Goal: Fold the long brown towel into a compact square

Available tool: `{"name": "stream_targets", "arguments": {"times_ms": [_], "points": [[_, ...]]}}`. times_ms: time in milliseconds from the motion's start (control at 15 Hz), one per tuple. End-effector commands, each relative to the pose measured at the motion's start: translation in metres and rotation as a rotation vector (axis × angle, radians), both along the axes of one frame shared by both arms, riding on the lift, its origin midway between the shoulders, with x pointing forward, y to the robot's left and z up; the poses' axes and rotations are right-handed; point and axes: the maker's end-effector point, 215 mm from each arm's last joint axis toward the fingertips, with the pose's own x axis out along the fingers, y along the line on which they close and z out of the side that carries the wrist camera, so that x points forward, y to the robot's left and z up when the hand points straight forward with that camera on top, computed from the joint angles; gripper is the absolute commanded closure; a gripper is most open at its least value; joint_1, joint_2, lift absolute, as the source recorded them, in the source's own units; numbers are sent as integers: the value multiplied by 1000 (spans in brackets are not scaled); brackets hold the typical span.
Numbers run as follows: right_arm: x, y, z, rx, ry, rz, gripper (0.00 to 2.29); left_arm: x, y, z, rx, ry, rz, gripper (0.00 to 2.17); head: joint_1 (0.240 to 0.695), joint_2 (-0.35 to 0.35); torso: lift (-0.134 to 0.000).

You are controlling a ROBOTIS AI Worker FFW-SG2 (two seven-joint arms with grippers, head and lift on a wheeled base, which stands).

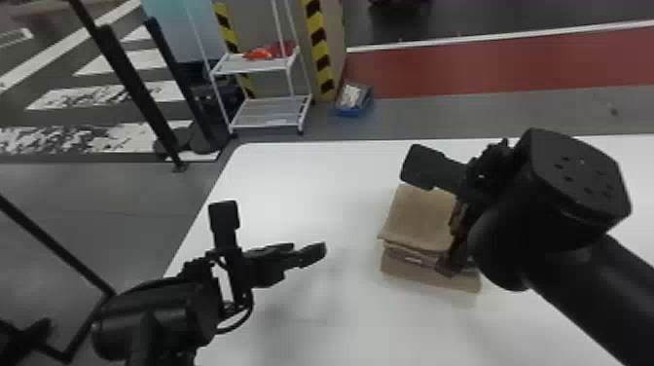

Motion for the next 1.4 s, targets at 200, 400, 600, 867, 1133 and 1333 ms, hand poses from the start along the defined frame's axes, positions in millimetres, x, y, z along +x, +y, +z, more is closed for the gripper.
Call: {"name": "stream_targets", "arguments": {"times_ms": [200,400,600,867,1133,1333], "points": [[-5,9,-8,-22,1,22,289,0,-1,0,1,-1,0,80,695,273,-120],[-2,8,-10,-31,-3,20,414,0,-1,1,1,-2,-1,80,695,278,-120],[0,9,-12,-39,-10,16,481,0,-1,1,0,-2,0,80,695,277,-120],[4,17,-5,-20,-21,8,589,0,0,1,0,-3,-1,80,695,281,-120],[8,20,-1,-10,-25,9,768,0,1,2,1,-3,0,80,695,287,-120],[8,21,-5,-17,-20,17,913,1,1,2,1,-5,0,80,695,289,-120]]}}
